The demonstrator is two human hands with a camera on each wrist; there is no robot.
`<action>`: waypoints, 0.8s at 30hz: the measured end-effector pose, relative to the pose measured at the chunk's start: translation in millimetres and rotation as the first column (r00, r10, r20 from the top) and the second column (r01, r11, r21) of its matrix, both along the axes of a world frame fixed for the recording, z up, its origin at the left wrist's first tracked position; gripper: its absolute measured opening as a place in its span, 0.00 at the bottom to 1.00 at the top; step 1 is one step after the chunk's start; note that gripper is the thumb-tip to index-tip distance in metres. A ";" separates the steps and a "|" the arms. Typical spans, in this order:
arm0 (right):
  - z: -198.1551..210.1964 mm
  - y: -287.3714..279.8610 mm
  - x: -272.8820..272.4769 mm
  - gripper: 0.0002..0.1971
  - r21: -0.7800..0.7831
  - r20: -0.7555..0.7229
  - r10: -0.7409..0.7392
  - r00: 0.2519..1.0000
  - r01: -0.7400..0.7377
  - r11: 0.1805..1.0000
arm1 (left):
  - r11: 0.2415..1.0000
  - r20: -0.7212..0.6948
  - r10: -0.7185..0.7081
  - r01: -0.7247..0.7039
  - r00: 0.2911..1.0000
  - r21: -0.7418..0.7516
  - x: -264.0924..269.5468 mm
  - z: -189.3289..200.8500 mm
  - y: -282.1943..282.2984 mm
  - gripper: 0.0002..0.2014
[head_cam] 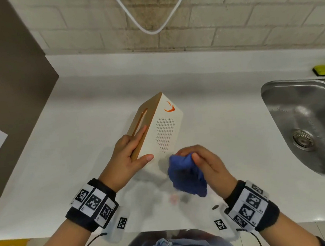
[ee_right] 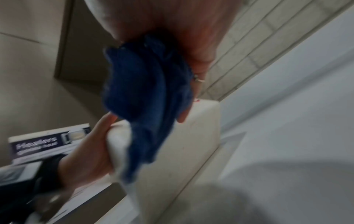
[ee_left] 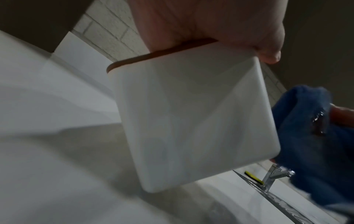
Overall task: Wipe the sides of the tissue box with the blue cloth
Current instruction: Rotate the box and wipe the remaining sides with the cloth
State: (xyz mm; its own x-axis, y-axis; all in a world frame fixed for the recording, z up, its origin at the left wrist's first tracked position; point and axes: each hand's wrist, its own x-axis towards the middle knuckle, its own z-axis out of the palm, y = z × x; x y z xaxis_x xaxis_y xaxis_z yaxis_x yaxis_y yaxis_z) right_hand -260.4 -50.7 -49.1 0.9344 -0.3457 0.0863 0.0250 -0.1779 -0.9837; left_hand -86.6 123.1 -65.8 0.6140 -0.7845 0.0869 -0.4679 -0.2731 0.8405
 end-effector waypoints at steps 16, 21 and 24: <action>-13.6 -13.2 114.9 0.24 -0.083 0.105 -0.394 0.913 0.403 0.911 | 0.996 0.073 -0.090 0.088 0.993 0.019 -4.0 4.1 6.3 0.32; -26.5 -11.1 123.6 0.23 -0.354 0.200 -0.339 0.919 0.391 0.850 | 0.997 0.050 -0.077 0.076 0.996 0.012 2.7 4.0 12.7 0.31; -31.0 -18.7 124.8 0.19 -0.347 0.237 -0.321 0.917 0.388 0.854 | 0.997 0.039 -0.076 0.076 0.996 -0.001 4.3 3.2 13.9 0.31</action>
